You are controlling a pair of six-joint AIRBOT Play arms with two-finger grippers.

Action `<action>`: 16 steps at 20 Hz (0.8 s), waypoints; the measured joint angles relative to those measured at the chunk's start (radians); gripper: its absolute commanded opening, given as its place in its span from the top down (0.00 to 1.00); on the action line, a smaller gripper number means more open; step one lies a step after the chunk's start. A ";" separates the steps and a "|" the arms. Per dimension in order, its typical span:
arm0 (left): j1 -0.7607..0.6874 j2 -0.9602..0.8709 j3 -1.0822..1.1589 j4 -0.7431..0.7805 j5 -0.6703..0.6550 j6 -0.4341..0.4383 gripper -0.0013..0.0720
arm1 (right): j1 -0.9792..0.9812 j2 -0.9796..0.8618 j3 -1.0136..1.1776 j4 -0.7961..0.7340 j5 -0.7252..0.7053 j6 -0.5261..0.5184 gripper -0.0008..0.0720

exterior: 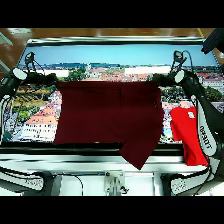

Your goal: Fold the shirts.

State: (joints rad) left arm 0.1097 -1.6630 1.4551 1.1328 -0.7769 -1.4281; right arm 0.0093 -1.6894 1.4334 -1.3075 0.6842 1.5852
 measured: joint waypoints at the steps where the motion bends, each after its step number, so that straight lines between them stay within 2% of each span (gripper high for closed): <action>1: -0.005 -0.005 0.002 0.016 -0.010 -0.019 0.94 | 0.003 -0.007 0.000 -0.004 0.019 0.001 0.91; 5: -0.010 -0.015 0.027 0.072 -0.079 -0.054 0.94 | 0.006 0.000 0.000 -0.015 0.095 -0.005 0.91; 11: -0.006 -0.030 0.050 0.209 -0.370 -0.051 0.94 | -0.005 0.023 -0.001 -0.109 0.330 -0.033 0.91; 16: -0.006 -0.073 0.048 0.219 -0.538 -0.051 0.94 | 0.006 -0.006 -0.002 -0.125 0.451 -0.003 0.91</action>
State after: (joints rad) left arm 0.1032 -1.7363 1.5036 1.3518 -1.3148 -1.4788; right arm 0.0151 -1.6951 1.4319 -1.4326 1.1355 1.5818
